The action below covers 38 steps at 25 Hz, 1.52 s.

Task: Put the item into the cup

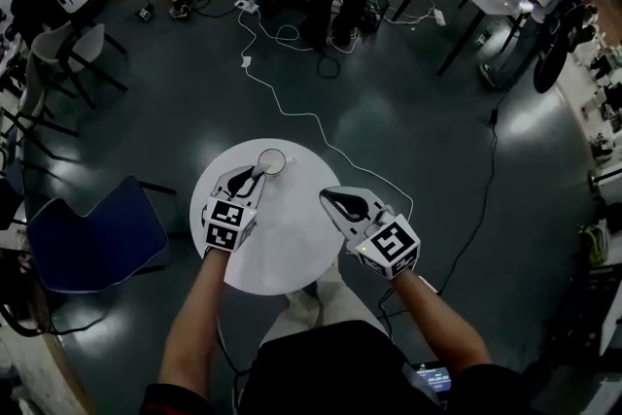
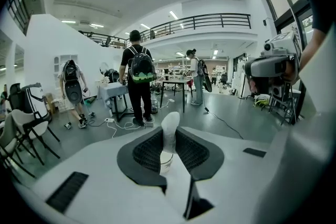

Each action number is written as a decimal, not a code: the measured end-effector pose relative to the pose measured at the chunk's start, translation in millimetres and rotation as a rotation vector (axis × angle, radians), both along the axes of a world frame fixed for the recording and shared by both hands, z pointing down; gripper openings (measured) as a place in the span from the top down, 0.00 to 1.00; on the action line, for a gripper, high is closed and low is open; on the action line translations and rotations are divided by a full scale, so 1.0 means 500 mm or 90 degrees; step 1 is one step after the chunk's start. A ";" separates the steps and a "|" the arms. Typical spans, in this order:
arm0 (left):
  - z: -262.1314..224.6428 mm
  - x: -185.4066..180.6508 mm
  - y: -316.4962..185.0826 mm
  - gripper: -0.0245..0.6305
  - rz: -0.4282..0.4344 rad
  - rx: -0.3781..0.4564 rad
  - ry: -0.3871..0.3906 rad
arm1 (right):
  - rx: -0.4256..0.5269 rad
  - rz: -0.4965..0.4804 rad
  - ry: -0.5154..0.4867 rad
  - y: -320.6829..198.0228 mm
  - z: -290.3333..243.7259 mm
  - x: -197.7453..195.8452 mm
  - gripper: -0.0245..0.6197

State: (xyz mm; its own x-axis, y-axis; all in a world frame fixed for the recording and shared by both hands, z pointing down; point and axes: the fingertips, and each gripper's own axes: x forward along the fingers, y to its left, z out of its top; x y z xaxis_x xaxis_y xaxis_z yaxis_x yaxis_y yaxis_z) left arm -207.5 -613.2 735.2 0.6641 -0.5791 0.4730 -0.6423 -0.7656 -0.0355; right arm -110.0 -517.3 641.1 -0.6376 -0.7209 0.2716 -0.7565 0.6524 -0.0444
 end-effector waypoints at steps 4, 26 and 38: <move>0.045 0.028 -0.040 0.84 0.004 -0.013 -0.012 | -0.014 0.001 0.003 -0.030 0.038 0.020 0.94; 0.289 0.145 -0.192 0.84 0.032 -0.053 -0.089 | -0.121 0.027 -0.031 -0.093 0.274 0.113 0.94; 0.358 0.166 -0.243 0.84 0.024 -0.065 -0.104 | -0.127 0.021 -0.057 -0.148 0.323 0.097 0.94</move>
